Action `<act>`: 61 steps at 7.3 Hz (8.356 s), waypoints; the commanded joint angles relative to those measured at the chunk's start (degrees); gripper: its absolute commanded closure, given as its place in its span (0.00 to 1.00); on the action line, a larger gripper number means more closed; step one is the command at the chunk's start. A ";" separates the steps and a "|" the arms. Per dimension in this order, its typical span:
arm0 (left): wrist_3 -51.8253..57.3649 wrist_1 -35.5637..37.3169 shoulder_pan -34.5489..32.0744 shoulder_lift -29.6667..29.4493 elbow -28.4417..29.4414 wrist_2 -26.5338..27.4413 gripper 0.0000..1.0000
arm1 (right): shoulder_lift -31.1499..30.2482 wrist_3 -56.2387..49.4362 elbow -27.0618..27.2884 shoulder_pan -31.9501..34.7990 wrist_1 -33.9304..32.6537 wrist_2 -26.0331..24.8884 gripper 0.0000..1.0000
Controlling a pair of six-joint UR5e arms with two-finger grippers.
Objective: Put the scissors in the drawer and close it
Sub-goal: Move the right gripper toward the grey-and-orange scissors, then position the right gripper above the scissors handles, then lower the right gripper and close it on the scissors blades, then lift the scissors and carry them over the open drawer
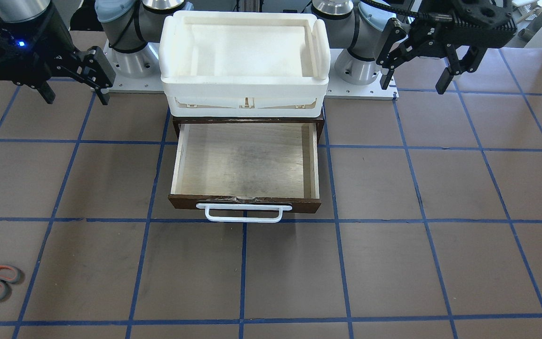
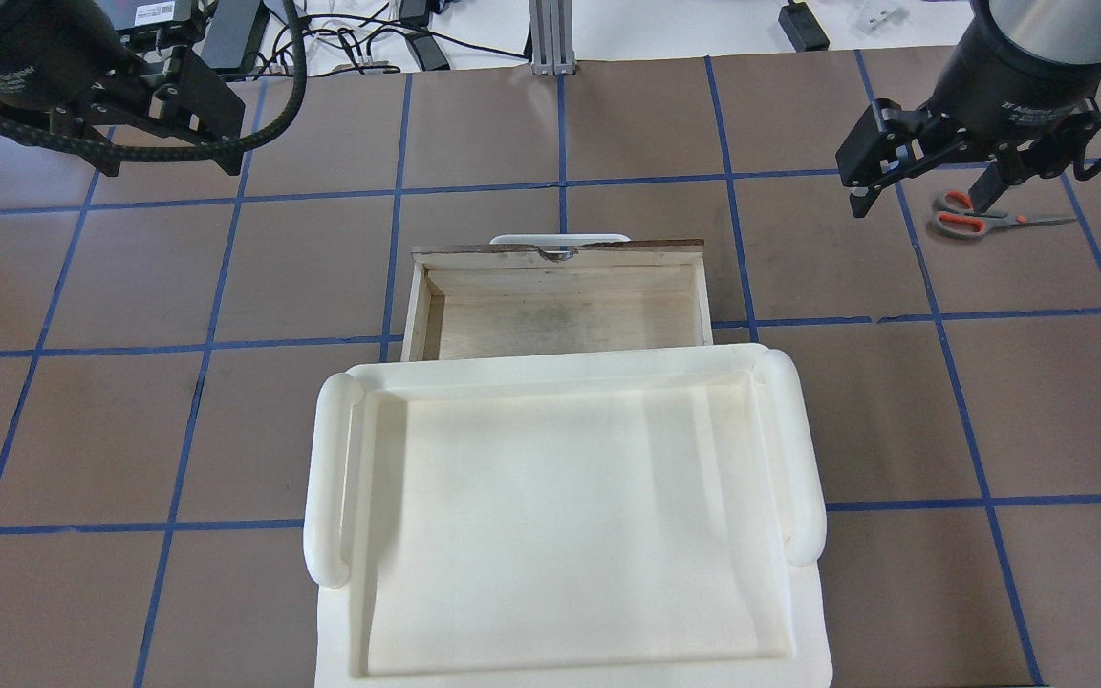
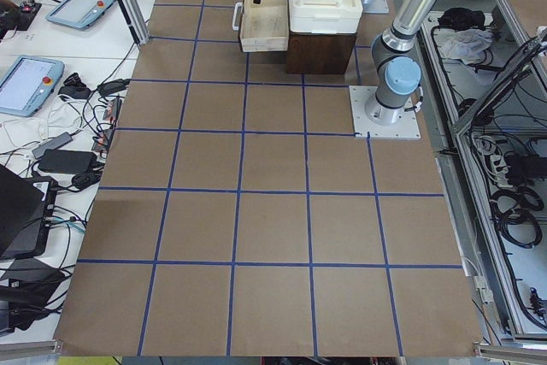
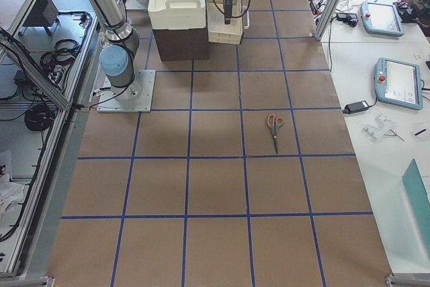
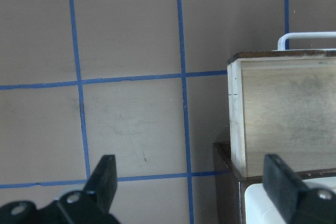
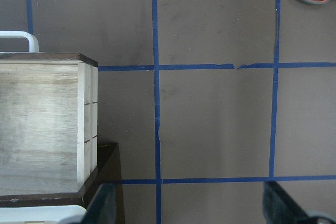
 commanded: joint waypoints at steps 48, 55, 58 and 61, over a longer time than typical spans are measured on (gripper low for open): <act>0.09 -0.02 0.09 0.28 -0.70 -0.17 0.00 | 46.19 -112.32 -9.31 -25.04 -38.83 2.24 0.76; 0.09 -0.02 0.27 0.28 -0.70 0.01 0.00 | 39.80 -112.33 -9.23 -24.43 -33.24 0.47 1.00; 0.09 -0.02 0.27 0.28 -0.70 0.09 0.00 | 27.33 -111.97 -9.22 -17.25 -20.68 -2.16 1.00; 0.00 0.59 0.18 0.27 0.25 0.36 0.00 | 19.05 -105.24 -9.05 -5.94 -10.38 -2.16 1.00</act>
